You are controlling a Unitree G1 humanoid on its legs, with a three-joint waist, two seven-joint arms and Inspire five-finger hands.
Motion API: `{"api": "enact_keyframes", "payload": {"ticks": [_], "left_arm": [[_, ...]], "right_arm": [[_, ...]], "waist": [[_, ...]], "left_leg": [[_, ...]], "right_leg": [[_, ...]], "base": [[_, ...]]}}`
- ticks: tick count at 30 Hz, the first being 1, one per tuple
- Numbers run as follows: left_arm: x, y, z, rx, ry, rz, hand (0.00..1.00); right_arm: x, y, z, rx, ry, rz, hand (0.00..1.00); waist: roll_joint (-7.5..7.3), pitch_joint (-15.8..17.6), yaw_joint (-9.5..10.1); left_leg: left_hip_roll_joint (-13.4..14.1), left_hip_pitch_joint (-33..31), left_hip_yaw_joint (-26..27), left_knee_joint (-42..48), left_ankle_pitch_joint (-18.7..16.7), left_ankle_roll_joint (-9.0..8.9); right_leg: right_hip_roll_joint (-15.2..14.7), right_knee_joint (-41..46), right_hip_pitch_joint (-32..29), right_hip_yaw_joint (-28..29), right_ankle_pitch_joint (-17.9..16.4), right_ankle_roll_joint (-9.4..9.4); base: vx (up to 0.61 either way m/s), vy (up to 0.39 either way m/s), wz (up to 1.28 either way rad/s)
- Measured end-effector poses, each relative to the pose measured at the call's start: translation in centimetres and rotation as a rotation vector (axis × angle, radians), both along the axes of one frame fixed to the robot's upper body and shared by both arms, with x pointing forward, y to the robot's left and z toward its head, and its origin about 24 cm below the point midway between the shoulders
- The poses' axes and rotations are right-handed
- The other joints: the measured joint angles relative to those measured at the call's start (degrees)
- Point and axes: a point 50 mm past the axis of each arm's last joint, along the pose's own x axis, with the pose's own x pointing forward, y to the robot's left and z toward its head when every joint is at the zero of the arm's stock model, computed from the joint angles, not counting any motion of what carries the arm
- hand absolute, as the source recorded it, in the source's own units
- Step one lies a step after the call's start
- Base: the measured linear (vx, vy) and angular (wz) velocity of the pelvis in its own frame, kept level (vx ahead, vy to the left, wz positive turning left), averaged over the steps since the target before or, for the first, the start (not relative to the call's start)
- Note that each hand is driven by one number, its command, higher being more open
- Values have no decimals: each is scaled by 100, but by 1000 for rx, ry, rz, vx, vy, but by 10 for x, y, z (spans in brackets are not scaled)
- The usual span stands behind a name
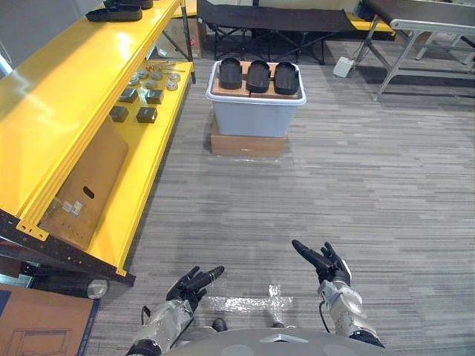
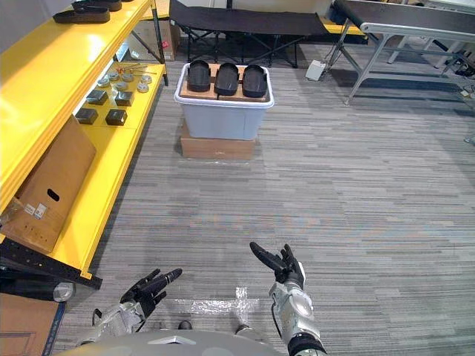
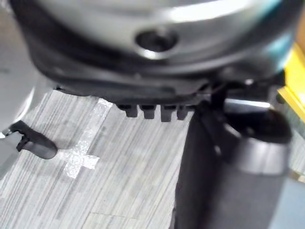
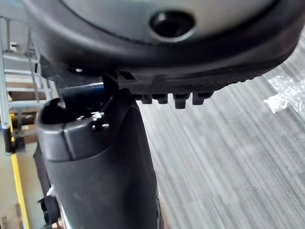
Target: Walk over and take three plastic housings, then place them on the shelf
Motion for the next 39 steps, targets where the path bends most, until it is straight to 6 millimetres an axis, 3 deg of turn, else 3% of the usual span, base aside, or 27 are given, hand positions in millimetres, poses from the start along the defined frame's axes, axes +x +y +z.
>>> {"api": "enact_keyframes", "payload": {"ticks": [3,9,14,15,17,18,20,22,23,25,26,27,28,29,30,31,32,34,36,37,38,39], "left_arm": [[-11,1,-3,-5,25,19,100],[-18,4,-3,24,-10,31,100],[-13,7,2,77,-50,-33,100],[-11,6,3,85,-64,-45,100],[-13,9,4,116,-59,-92,100],[-14,11,4,139,-55,-118,100],[-13,13,5,154,-53,-144,100],[-8,13,6,162,-56,-179,100],[-5,12,7,159,-59,-190,100],[-5,14,7,151,-64,-205,100],[-4,13,7,139,-71,-201,100],[-3,10,8,122,-76,-182,100],[-5,9,7,112,-73,-167,100],[-9,6,5,101,-56,-155,100],[-12,6,4,96,-42,-144,100],[-2,4,8,76,-77,-102,100],[2,4,9,68,-90,-73,100],[4,2,10,40,-97,-15,100],[6,-6,11,6,-114,0,100],[10,-13,13,-23,-140,1,100],[10,-14,13,-28,-145,0,100],[13,-18,15,-44,-169,7,100]], "right_arm": [[-11,0,-7,11,45,-12,100],[-35,4,-18,100,82,-87,100],[-39,6,-18,116,70,-145,100],[-38,5,-18,116,70,-166,100],[-40,6,-19,121,67,-179,100],[-45,7,-20,118,78,-177,100],[-50,9,-21,117,93,-168,100],[-55,10,-23,115,106,-167,100],[-61,11,-24,116,121,-173,100],[-72,12,-27,119,148,-186,100],[-78,11,-28,117,164,-193,100],[-83,9,-29,113,177,-193,100],[-84,7,-29,110,183,-187,100],[-86,-1,-28,97,185,-176,100],[-84,-5,-27,80,180,-155,100],[-74,-14,-24,41,163,-118,100],[-72,-19,-22,18,161,-98,100],[-69,-25,-21,1,157,-95,100],[-58,-30,-16,-18,114,-104,100],[-40,-31,-9,-26,54,-110,100],[-37,-31,-8,-29,45,-109,100],[-28,-32,-4,-39,18,-108,100]], "waist": [[-1,5,-84],[12,29,-74],[-84,205,-7],[-74,228,78],[-147,431,77],[-85,505,73],[-32,541,39],[-58,533,30],[-141,543,-6],[-271,541,-73],[-276,530,-78],[-195,486,-79],[-126,442,-67],[68,301,-42],[193,266,-41],[373,317,-77],[395,395,-77],[415,456,-28],[399,467,122],[439,499,220],[452,503,237],[543,560,294]], "left_leg": [[2,35,8,11,-14,-24],[14,52,15,-4,7,-65],[-59,-113,149,-8,-74,129],[-37,-179,278,-6,-81,144],[24,-55,309,43,-97,231],[142,-65,305,179,-175,224],[420,-66,319,385,-328,109],[522,-39,322,424,-390,14],[527,50,322,471,-445,-141],[519,126,290,818,-787,-321],[610,77,279,1299,-1165,-429],[770,-19,279,1800,-1567,-545],[883,-54,305,2019,-1733,-652],[1212,-137,380,2489,-1954,-771],[1423,-368,470,3010,-1953,-770],[2006,-1169,695,4730,-1630,-681],[2145,-1412,636,5279,-1627,-712],[1982,-1596,538,5274,-1666,-785],[1384,-1820,541,4307,-1613,-782],[825,-2072,515,2441,-992,-706],[761,-2113,505,2139,-829,-712],[674,-2260,452,1373,-372,-792]], "right_leg": [[1,-6,37,0,5,9],[-13,110,-2,17,9,24],[-433,1772,-901,50,-563,153],[-593,2499,-1358,-7,-565,123],[-736,3152,-1644,-93,-673,-8],[-664,3041,-1669,-154,-727,-83],[-331,2292,-1701,-137,-658,7],[-173,1623,-1767,-97,-495,210],[-134,1243,-1802,42,-288,222],[-182,1289,-1848,318,-139,53],[-240,1729,-1892,348,-312,-228],[-201,2136,-1924,331,-476,-456],[-128,2186,-1898,322,-526,-508],[127,2063,-1776,279,-467,-555],[231,2007,-1742,245,-536,-612],[446,1671,-1447,177,-506,-772],[531,1460,-1140,159,-374,-894],[529,1138,-497,111,-383,-922],[457,747,-82,187,-386,-921],[422,518,61,225,-399,-883],[429,493,79,238,-411,-862],[519,428,205,283,-484,-749]], "base": [[0,0,0],[-53,-4,-1],[-87,49,-2],[-50,57,-20],[5,37,-8],[81,-2,1],[120,-9,-14],[176,-33,-8],[266,-95,6],[256,-153,12],[310,-251,9],[335,-275,3],[411,-304,-11],[365,-233,-11],[544,-314,0],[449,-235,13],[546,-272,14],[504,-190,1],[389,-70,-23],[331,10,-25],[468,49,-22],[200,54,-10]]}}
